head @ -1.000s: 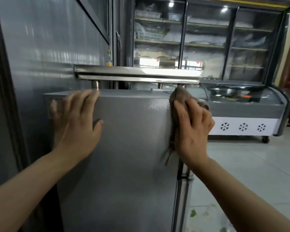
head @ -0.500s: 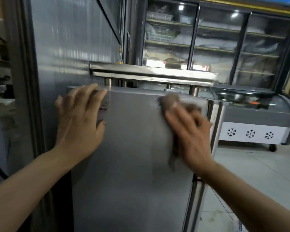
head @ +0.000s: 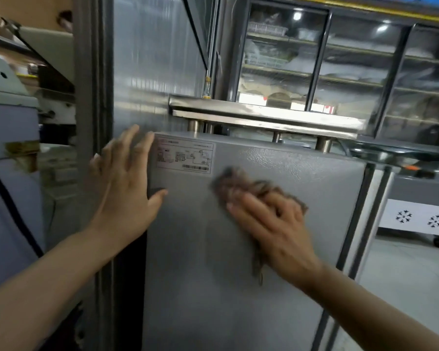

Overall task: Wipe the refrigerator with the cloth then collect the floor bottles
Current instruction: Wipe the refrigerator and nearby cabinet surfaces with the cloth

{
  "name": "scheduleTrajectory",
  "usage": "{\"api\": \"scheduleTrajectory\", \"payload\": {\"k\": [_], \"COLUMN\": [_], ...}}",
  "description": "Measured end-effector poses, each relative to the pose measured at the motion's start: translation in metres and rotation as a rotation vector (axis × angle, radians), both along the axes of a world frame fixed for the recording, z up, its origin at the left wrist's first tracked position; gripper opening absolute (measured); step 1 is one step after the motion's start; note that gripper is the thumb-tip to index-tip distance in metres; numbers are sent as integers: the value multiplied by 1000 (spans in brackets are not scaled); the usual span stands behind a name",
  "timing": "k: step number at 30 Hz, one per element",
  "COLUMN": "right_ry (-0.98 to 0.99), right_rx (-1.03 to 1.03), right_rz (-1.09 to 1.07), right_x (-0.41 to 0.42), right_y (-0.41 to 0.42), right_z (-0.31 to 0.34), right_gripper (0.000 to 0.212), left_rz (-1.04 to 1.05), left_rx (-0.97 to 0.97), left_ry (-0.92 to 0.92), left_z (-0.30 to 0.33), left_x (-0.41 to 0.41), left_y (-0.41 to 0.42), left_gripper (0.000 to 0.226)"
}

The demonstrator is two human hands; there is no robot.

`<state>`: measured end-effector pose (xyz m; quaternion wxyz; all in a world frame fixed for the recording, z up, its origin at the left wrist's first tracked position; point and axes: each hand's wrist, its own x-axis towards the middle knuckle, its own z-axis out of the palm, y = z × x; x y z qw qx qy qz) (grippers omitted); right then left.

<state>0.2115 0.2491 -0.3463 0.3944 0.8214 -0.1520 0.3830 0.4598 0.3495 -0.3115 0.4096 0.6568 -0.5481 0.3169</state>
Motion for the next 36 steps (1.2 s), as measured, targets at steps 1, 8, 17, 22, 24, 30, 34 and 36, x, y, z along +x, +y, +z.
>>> {"api": "scheduleTrajectory", "payload": {"k": [1, 8, 17, 22, 24, 30, 34, 36], "right_ry": [-155, -97, -73, -74, 157, 324, 45, -10], "right_rx": [57, 64, 7, 19, -41, -154, -52, -40], "right_rz": [11, 27, -13, 25, 2, -75, -26, 13], "right_x": [9, 50, 55, 79, 71, 74, 111, 128], "right_y": [-1, 6, 8, 11, 13, 24, 26, 26], "right_z": [19, -14, 38, 25, 0, 24, 71, 74], "right_gripper": [57, 54, 55, 57, 57, 57, 57, 54], "left_rz": [-18, -216, -379, -446, -467, -447, -367, -334], "left_rx": [-5, 33, 195, 200, 212, 243, 165, 122], "left_ry": [44, 189, 285, 357, 405, 482, 432, 435], "left_z": [-5, -25, -44, -51, -55, -67, -75, -80], "left_x": [3, -2, 14, 17, 18, 23, 26, 28], "left_y": [0, -7, 23, 24, 25, 31, 33, 33], "left_gripper": [93, 89, 84, 88, 89, 86, 85, 85]}}
